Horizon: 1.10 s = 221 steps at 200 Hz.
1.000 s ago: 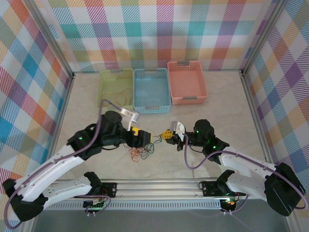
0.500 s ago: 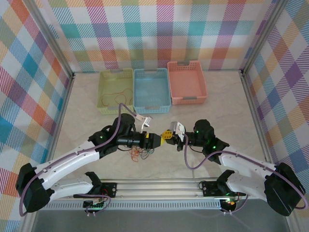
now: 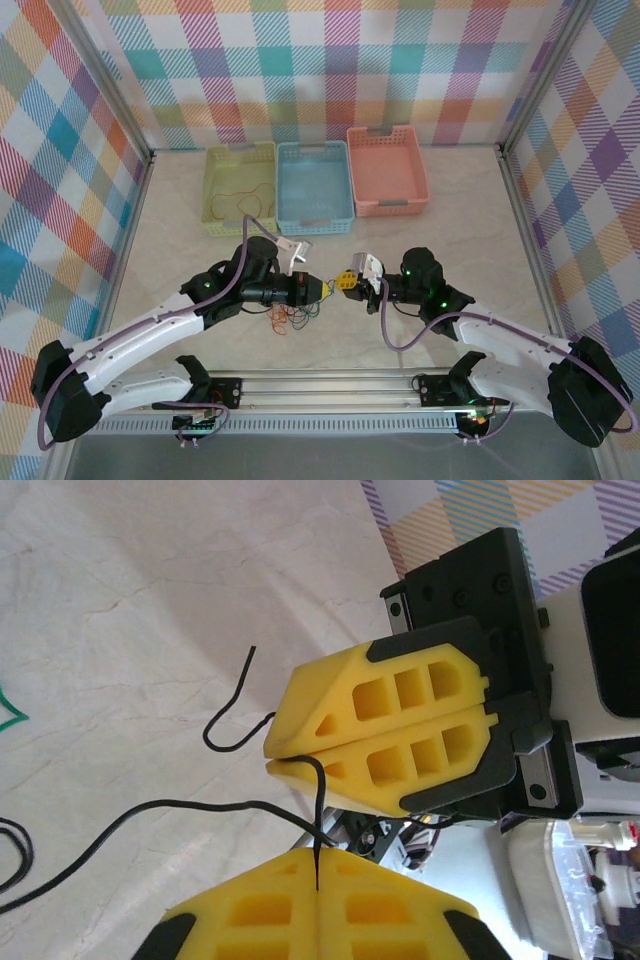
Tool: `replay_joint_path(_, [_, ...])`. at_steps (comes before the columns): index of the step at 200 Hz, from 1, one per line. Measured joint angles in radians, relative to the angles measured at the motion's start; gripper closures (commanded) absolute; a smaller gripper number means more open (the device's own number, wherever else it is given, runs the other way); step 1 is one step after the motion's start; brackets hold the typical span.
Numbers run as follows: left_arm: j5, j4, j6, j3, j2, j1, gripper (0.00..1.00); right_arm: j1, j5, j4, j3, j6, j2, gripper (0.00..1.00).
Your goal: Untangle the cables
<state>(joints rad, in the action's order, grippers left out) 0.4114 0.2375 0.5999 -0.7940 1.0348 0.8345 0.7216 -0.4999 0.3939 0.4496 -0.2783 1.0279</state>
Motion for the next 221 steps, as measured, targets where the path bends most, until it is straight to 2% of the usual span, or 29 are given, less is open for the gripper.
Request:
replay_joint_path(66, [-0.023,0.051,-0.017,0.0,-0.044,-0.006,1.0,0.013,0.003,0.011,-0.034,-0.001,-0.055,1.0])
replay_joint_path(83, [-0.015,0.051,-0.021,0.0,-0.044,-0.006,1.0,0.016,0.006,0.027,-0.05,0.0,-0.071,0.95])
replay_joint_path(89, [-0.008,0.051,-0.022,0.0,-0.044,-0.006,1.0,0.019,0.01,0.032,-0.054,0.0,-0.074,0.91])
replay_joint_path(96, [-0.001,0.051,-0.025,0.0,-0.044,-0.006,1.0,0.021,0.014,0.038,-0.057,0.0,-0.077,0.81])
replay_joint_path(106, [0.011,0.05,-0.029,0.0,-0.044,-0.008,1.0,0.026,0.027,0.042,-0.059,0.004,-0.079,0.59])
replay_joint_path(114, [0.022,0.051,-0.033,0.0,-0.044,-0.008,1.0,0.029,0.042,0.047,-0.06,0.0,-0.08,0.48])
replay_joint_path(124, [0.029,0.051,-0.036,0.0,-0.044,-0.008,1.0,0.032,0.063,0.059,-0.06,-0.001,-0.083,0.41])
replay_joint_path(139, [0.032,0.051,-0.038,0.0,-0.044,-0.008,1.0,0.033,0.092,0.064,-0.061,0.008,-0.097,0.36])
replay_joint_path(154, [0.025,0.051,-0.038,0.001,-0.05,-0.008,1.0,0.033,0.114,0.055,-0.064,0.021,-0.142,0.34])
replay_joint_path(178, [0.003,0.043,-0.038,0.002,-0.076,-0.008,1.0,0.034,0.133,0.039,-0.067,0.071,-0.271,0.38])
replay_joint_path(188, [-0.009,0.034,-0.039,0.004,-0.088,-0.008,1.0,0.034,0.129,0.028,-0.067,0.1,-0.319,0.41])
replay_joint_path(205, [-0.021,0.013,-0.043,0.006,-0.1,-0.008,1.0,0.035,0.111,-0.005,-0.059,0.169,-0.361,0.53])
replay_joint_path(221, [-0.03,-0.005,-0.051,0.006,-0.103,-0.008,1.0,0.035,0.075,-0.051,-0.028,0.243,-0.343,0.56])
